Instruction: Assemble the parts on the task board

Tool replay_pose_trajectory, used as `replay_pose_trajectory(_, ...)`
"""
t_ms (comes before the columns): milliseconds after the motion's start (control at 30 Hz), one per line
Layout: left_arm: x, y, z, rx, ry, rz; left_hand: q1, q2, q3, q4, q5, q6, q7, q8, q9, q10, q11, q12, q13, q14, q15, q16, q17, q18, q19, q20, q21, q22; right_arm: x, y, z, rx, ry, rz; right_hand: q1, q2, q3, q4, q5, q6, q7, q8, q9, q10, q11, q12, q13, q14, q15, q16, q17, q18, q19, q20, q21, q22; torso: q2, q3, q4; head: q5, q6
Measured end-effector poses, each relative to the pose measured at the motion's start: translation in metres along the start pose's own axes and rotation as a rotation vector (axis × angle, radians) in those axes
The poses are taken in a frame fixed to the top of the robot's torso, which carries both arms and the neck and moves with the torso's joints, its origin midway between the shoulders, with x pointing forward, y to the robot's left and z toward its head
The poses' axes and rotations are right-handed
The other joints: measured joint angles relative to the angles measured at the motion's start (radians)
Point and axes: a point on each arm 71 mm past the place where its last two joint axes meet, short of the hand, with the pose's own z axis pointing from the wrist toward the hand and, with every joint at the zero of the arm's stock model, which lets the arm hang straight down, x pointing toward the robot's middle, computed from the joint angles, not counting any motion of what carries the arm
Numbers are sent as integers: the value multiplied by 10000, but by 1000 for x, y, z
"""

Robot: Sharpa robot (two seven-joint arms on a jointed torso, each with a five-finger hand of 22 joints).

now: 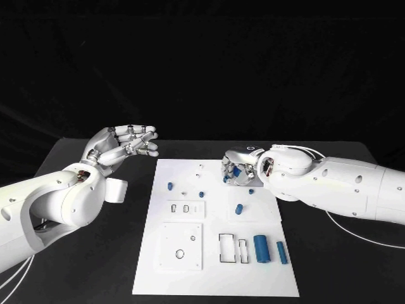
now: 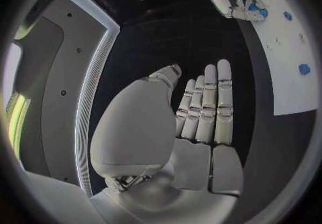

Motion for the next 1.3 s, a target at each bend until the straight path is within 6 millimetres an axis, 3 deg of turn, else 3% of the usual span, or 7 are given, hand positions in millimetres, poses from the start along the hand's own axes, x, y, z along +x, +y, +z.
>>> replay_pose_trajectory(467,0,0,0,-63,26,-13,-41,41,0,0,0,-35,35,0,-9,0,0,-35,-1,-40,-32,0,11,0,0,0,0,-10,3,2,0,-1,-92,3,0,-1,187,-98,-2,19,-21,83,103,36,-35,0,-14,0,0,36,-39,1,-1,0,0,-2,-12,0,25,-45,-35)
replay_pose_trajectory(633,-1,0,0,-78,30,-18,-41,41,0,0,0,-35,35,0,-9,0,0,-35,-2,-40,-32,0,21,0,0,0,0,-10,2,3,-1,20,-360,5,1,-1,411,-166,-24,215,-75,239,200,256,-74,-4,-27,14,-59,36,-59,1,57,-57,78,-3,-20,-4,38,-51,-39)
replay_pose_trajectory(933,-2,1,1,-103,-9,-7,-41,41,0,0,0,-35,35,0,-9,-38,37,-35,-3,-40,-31,-39,31,-1,0,0,0,-10,-11,12,-5,-65,-1405,203,-161,158,468,-110,-65,289,-151,380,352,395,-144,-26,17,35,-109,74,-79,1,88,-89,125,4,-31,-12,37,-57,32)
replay_pose_trajectory(1300,-2,1,1,-118,1,-17,-40,41,0,0,0,-35,35,0,-8,-37,37,-34,-4,-40,-31,-39,45,-1,0,0,0,-13,-23,21,15,199,-2361,272,-252,141,494,-84,-83,287,-152,382,360,395,-144,-25,19,35,-109,74,-112,1,88,-89,122,4,-12,-13,99,-129,84)
